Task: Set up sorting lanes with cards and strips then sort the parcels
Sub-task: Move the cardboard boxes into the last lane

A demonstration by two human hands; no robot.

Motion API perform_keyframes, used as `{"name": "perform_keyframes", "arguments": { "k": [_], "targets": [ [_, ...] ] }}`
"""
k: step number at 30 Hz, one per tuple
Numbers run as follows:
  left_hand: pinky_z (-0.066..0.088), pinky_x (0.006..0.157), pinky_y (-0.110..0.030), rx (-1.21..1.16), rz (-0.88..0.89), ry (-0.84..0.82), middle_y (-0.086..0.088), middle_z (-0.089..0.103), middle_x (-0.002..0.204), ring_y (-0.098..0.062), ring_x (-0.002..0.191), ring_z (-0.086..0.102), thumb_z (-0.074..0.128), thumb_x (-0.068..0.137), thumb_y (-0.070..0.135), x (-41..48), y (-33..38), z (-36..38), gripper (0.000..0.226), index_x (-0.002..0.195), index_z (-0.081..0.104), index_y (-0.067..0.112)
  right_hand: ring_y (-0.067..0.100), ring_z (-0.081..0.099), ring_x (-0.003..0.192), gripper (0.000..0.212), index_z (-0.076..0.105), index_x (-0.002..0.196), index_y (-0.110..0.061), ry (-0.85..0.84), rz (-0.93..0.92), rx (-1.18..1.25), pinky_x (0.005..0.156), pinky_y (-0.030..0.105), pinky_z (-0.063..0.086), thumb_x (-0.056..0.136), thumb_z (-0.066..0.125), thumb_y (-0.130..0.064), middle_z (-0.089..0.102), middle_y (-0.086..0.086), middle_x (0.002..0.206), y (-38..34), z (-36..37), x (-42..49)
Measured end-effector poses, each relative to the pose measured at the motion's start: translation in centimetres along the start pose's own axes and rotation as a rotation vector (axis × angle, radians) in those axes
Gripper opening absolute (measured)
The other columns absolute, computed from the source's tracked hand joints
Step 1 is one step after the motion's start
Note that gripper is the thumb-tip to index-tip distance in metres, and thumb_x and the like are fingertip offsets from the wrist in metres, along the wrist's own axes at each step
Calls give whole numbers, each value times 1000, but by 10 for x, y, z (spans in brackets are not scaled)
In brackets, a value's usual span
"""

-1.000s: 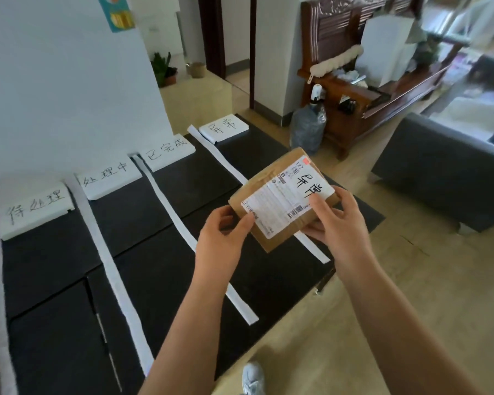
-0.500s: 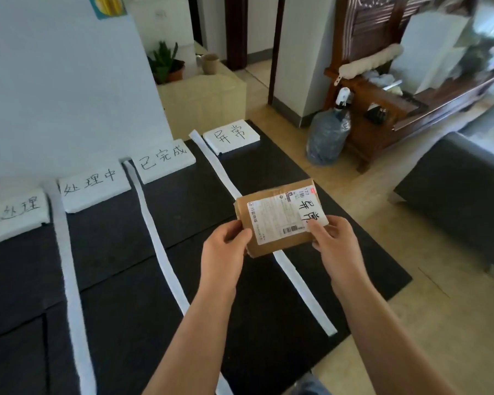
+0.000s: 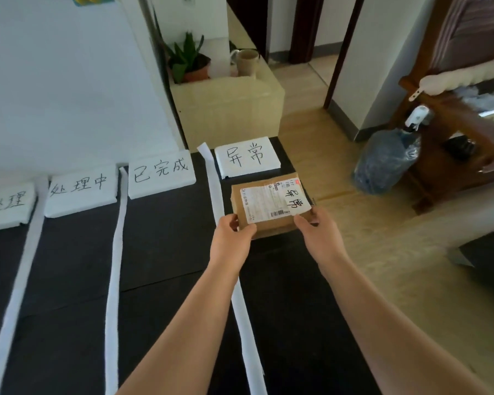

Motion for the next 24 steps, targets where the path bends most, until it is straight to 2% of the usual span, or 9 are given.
{"name": "perform_keyframes", "arguments": {
  "k": [1, 3, 5, 7, 12, 15, 18, 21, 24],
  "targets": [
    [39, 62, -16, -2, -9, 10, 11, 58, 121, -3, 90, 57, 65, 93, 31, 12, 3, 6, 51, 139, 45, 23, 3, 58, 99, 48, 47, 142, -23, -17, -11, -10, 69, 16, 41, 97, 60, -32, 59, -4, 134, 0, 3, 17],
    [40, 64, -17, 8, -19, 4, 8, 60, 125, -8, 102, 59, 64, 93, 27, 36, 7, 17, 48, 138, 47, 20, -3, 53, 82, 45, 49, 140, -25, -41, -17, -30, 58, 12, 36, 97, 60, -31, 59, -5, 131, -1, 9, 48],
    [42, 71, -20, 46, -26, -5, 3, 59, 132, -14, 116, 57, 61, 95, 23, 58, 11, 24, 49, 141, 46, 20, -1, 53, 79, 45, 49, 140, -26, -71, -6, -47, 55, 14, 36, 97, 60, -31, 57, -3, 134, -1, 17, 75],
    [43, 79, -25, 76, -40, -4, 2, 57, 136, -18, 120, 55, 61, 96, 21, 75, 15, 29, 53, 146, 42, 21, 0, 53, 79, 48, 47, 143, -25, -110, 6, -60, 55, 15, 37, 97, 60, -31, 55, -1, 138, -3, 25, 97],
    [50, 97, -38, 120, -22, -47, 1, 57, 132, -18, 114, 55, 55, 97, 16, 105, 24, 37, 50, 144, 43, 27, 8, 53, 89, 51, 44, 146, -23, -169, 13, -77, 61, 17, 37, 97, 58, -27, 52, 2, 142, -8, 36, 130],
    [49, 101, -40, 124, -18, -60, 1, 57, 133, -22, 119, 55, 53, 97, 16, 112, 25, 40, 50, 145, 43, 28, 11, 51, 104, 50, 45, 145, -23, -190, -3, -76, 77, 23, 42, 98, 58, -22, 53, 0, 141, -11, 38, 134],
    [43, 95, -32, 118, -2, -66, 2, 57, 135, -19, 124, 52, 51, 98, 14, 113, 25, 40, 48, 144, 44, 27, 10, 51, 110, 45, 48, 140, -24, -199, -35, -71, 83, 27, 40, 97, 58, -18, 57, -3, 135, -15, 40, 133],
    [41, 90, -30, 104, -8, -54, 3, 58, 132, -17, 122, 53, 50, 99, 14, 113, 24, 37, 43, 141, 47, 25, 10, 50, 111, 46, 46, 140, -24, -193, -31, -70, 86, 29, 40, 96, 60, -17, 57, -4, 134, -18, 40, 131],
    [40, 88, -29, 102, -6, -46, 3, 58, 131, -12, 113, 52, 52, 99, 15, 112, 22, 34, 40, 138, 48, 25, 17, 50, 128, 57, 39, 148, -23, -179, -7, -72, 96, 35, 43, 96, 62, -18, 53, -4, 141, -18, 41, 128]
  ]
}}
Point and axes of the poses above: each hand's wrist, its own x-axis towards the middle knuckle, its own z-axis out of the palm, y = z × x, the point moved 4 cm from there along x, towards the middle knuckle
